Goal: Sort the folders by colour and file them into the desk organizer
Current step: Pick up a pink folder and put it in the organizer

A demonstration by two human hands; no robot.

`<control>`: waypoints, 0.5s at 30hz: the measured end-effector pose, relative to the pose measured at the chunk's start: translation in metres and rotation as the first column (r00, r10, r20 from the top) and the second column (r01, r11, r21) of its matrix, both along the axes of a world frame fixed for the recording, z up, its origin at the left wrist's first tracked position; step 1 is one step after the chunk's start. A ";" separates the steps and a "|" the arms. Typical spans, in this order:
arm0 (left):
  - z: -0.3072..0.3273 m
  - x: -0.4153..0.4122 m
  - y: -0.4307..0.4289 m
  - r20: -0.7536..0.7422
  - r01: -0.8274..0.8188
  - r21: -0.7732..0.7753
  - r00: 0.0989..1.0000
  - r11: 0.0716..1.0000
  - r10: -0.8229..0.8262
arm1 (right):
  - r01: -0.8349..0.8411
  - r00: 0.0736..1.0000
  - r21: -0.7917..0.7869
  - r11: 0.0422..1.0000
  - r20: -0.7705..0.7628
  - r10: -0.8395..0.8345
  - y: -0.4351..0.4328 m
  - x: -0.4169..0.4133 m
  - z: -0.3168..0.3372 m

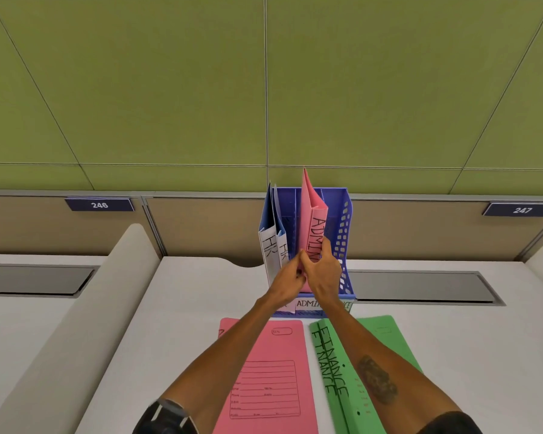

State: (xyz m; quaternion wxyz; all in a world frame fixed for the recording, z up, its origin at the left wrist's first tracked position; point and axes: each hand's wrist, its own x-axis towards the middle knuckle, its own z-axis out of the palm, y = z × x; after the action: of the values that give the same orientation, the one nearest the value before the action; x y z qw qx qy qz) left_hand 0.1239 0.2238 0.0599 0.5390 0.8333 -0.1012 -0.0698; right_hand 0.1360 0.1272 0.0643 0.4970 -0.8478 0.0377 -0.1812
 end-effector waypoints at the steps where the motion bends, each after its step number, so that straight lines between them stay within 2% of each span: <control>1: -0.003 -0.001 0.000 -0.023 -0.002 -0.011 1.000 1.000 0.002 | -0.006 1.000 -0.009 1.000 -0.019 0.006 0.000 -0.001 -0.004; 8: -0.022 -0.012 0.004 -0.166 -0.014 -0.043 0.986 0.999 0.007 | -0.072 0.988 -0.024 0.997 -0.140 0.068 0.000 -0.011 -0.021; 15: -0.024 -0.025 0.010 -0.163 -0.018 0.033 0.986 0.999 0.023 | -0.103 0.977 0.018 0.994 -0.188 0.105 0.001 -0.025 -0.021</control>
State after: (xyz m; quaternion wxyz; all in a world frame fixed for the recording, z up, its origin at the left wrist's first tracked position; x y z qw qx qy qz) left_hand 0.0988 0.2340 0.0359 0.5330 0.8341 -0.0470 -0.1341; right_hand 0.1113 0.1281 0.0435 0.5034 -0.8599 0.0410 -0.0736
